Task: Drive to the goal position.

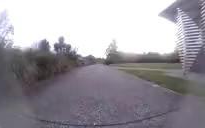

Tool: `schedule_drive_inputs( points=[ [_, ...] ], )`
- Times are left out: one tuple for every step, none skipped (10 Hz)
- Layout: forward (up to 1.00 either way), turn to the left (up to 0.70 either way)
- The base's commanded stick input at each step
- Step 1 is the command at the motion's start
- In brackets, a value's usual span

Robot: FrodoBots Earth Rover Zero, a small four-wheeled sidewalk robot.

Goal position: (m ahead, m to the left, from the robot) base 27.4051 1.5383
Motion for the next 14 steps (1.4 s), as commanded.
schedule_drive_inputs(
  points=[
    [0.85, 0.00],
    [0.85, 0.00],
    [0.85, 0.00],
    [0.85, 0.00],
    [0.85, 0.00],
    [0.85, 0.00],
    [0.85, 0.00],
    [0.85, 0.00],
    [0.85, 0.00],
    [0.85, 0.00],
    [0.85, 0.00],
    [0.85, 0.00],
    [0.85, 0.00],
    [0.85, 0.00]
  ],
)
